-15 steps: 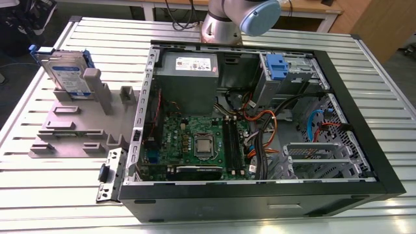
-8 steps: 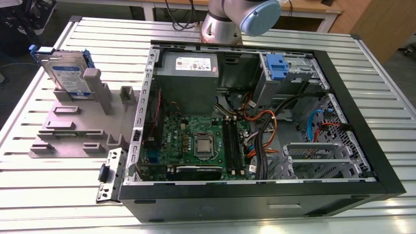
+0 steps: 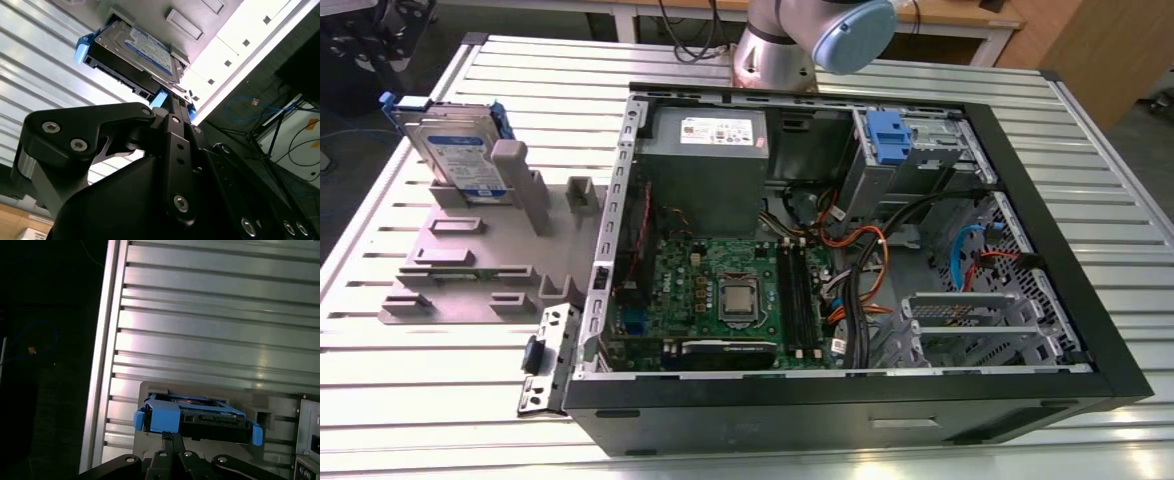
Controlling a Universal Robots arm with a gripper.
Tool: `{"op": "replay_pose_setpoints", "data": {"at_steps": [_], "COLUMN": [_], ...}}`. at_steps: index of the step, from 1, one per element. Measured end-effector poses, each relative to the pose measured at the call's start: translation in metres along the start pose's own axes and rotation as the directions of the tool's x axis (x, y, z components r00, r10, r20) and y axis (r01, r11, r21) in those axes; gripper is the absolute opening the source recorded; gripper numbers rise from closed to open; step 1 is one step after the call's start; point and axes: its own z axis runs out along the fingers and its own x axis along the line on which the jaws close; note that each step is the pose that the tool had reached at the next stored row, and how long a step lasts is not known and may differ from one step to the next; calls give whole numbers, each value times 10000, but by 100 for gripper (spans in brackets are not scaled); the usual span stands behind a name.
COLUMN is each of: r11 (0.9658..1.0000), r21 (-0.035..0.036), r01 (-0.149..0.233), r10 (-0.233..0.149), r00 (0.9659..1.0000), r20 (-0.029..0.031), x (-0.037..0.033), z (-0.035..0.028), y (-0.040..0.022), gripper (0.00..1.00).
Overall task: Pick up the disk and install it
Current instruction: 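Pick up the disk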
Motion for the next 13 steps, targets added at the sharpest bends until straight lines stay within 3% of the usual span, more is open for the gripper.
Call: {"op": "replay_pose_setpoints", "data": {"at_steps": [3, 6, 13], "r11": [9986, 9943, 9796], "r21": [15, 29, 51], "r01": [537, 1065, 2007], "r10": [-537, -1065, -2007], "r00": [9986, 9943, 9796], "r20": [-24, -50, -96], "x": [0, 0, 0], "z": [1, 1, 3], "y": [0, 0, 0], "gripper": [11, 11, 11]}}
